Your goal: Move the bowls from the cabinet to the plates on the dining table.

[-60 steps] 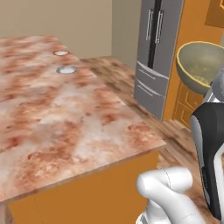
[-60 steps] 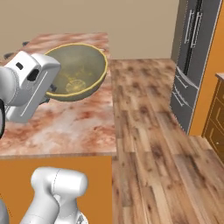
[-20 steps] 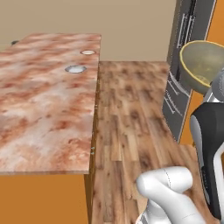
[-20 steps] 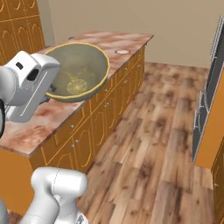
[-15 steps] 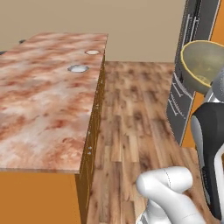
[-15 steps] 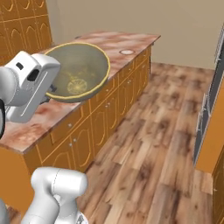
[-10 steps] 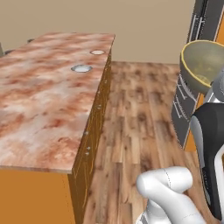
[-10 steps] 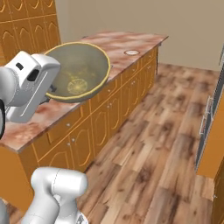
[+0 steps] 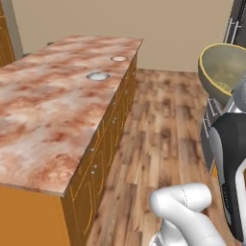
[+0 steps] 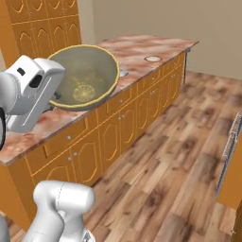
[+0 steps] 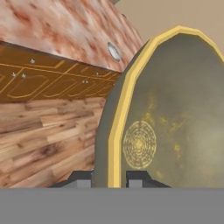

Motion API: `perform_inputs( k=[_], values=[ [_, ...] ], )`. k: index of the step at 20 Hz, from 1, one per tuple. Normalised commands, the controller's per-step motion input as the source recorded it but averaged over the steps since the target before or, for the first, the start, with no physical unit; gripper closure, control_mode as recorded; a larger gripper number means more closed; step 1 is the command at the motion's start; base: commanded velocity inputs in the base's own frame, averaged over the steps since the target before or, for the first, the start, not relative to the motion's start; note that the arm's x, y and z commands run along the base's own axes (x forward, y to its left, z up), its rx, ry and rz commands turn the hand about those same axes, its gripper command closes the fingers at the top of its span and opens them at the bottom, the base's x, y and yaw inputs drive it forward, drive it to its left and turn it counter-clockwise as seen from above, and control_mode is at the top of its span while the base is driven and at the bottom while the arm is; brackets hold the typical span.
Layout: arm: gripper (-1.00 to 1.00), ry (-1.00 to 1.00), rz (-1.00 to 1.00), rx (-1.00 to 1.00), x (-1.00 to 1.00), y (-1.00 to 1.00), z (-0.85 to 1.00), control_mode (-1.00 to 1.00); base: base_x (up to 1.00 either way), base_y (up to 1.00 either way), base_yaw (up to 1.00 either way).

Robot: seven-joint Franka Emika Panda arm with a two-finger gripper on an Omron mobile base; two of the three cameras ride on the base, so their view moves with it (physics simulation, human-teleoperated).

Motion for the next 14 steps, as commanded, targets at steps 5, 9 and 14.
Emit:
perform_inputs(
  k=[5, 9, 14],
  values=[
    [1.00, 0.00, 0.00, 0.00, 0.00, 0.00, 0.00, 1.00, 0.31, -0.58, 0.24],
    [1.00, 0.00, 0.00, 0.00, 0.00, 0.00, 0.00, 1.00, 0.31, -0.55, 0.25],
    [1.00, 0.00, 0.00, 0.00, 0.00, 0.00, 0.00, 1.00, 0.35, -0.53, 0.25]
  ],
)
